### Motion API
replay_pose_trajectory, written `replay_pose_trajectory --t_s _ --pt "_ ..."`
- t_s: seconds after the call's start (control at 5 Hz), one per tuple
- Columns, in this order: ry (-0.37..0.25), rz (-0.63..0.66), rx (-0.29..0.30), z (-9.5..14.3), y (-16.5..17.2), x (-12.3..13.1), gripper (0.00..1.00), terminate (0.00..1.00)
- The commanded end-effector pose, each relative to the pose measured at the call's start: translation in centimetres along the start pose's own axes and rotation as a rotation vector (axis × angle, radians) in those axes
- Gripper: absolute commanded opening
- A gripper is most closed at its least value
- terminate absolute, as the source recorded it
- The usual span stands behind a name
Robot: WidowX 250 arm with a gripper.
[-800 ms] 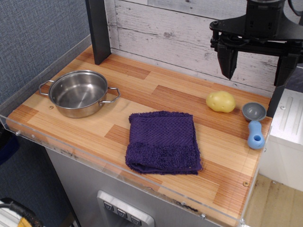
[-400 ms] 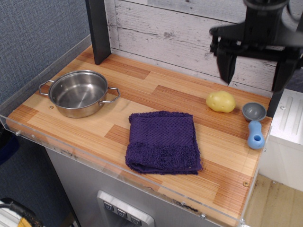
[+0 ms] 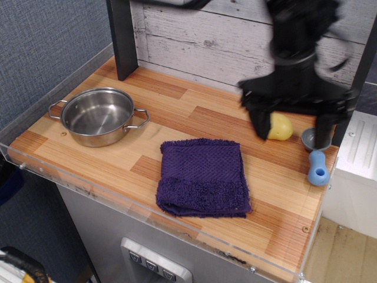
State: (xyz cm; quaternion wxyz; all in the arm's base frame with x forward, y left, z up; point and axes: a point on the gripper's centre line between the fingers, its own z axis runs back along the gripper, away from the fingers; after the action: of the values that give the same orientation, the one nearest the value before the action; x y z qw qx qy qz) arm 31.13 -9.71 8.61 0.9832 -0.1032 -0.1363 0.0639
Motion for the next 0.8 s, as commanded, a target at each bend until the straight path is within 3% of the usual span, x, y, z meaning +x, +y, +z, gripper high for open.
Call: replay_pose_trajectory --t_s 0.0,0.6 --pt "-0.059 -0.027 -0.111 -1.0 -0.2 1.3 1.0 0.0" --pt "-0.004 -0.031 -0.101 -5.0 -1.1 2.6 1.0 0.0"
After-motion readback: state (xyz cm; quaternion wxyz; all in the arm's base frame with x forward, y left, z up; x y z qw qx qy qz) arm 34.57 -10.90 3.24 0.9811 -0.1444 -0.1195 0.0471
